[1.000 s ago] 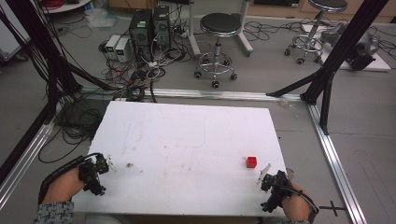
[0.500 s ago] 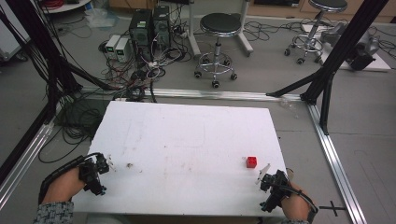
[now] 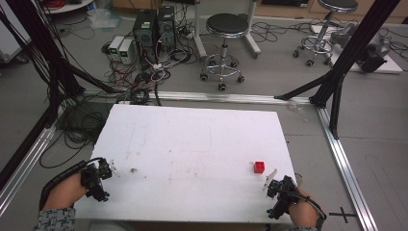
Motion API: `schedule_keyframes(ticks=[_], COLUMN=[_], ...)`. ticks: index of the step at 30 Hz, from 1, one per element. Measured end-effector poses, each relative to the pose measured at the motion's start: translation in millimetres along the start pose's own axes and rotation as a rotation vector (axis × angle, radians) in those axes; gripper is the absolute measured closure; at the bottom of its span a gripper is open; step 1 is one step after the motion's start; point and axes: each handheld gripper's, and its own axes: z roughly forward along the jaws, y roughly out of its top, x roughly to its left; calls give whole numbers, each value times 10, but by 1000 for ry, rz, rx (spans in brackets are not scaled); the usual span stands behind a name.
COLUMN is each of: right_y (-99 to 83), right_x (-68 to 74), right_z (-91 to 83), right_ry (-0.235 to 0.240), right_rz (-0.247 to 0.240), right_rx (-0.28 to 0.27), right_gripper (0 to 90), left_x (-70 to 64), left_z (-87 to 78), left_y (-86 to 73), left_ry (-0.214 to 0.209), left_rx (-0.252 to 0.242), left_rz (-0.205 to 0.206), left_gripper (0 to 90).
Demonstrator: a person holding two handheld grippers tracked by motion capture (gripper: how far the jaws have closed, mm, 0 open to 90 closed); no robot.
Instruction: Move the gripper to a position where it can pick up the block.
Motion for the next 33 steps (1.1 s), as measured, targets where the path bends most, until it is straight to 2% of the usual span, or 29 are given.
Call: schedule_keyframes(ticks=[11,12,13,14,16,19,23,28,29,30,33], right_y=[-49,-76,-76,-102,-112,-145,-165,-138,-138,-116,-88], right_x=[-35,-72,-72,-122,-140,-219,-321,-492,-492,-549,-600], right_z=[-19,-31,-31,-48,-57,-81,-99,-177,-177,-223,-275], right_ry=[2,-1,-1,1,-2,-21,-6,-4,-4,-10,-11], right_rz=[-18,-42,-42,-73,-86,-158,-219,-264,-264,-298,-326], right_rx=[-14,-16,-16,-23,-24,-16,-13,14,14,14,11], right_gripper=[10,10,10,10,10,10,10,10,10,10,10], left_x=[5,9,9,7,6,4,-7,-5,-2,0,4], left_z=[-4,-9,-9,-14,-17,-17,-22,-43,-47,-47,-51], left_y=[-28,-31,-31,-31,-29,-25,-18,-19,-21,-26,-34], left_ry=[2,2,2,4,4,5,1,5,1,5,3], left_rx=[-8,-8,-8,-11,-12,-15,-15,-18,-18,-22,-21], left_rz=[-13,-14,-14,-15,-13,-11,-12,-10,-11,-13,-15], left_gripper=[217,217,217,217,217,217,217,217,217,217,217])
